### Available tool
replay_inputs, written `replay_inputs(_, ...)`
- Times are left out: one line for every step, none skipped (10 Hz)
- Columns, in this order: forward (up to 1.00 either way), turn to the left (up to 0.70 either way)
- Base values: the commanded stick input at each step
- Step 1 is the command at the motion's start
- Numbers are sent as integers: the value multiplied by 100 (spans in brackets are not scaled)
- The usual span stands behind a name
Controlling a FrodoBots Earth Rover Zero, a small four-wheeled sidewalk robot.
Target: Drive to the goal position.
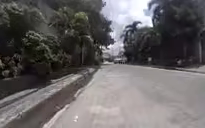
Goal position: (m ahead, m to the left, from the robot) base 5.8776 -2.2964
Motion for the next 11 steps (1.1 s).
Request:
replay_inputs(100,0)
replay_inputs(100,0)
replay_inputs(100,0)
replay_inputs(100,0)
replay_inputs(100,-17)
replay_inputs(100,-25)
replay_inputs(100,-6)
replay_inputs(100,-3)
replay_inputs(100,0)
replay_inputs(100,0)
replay_inputs(100,0)
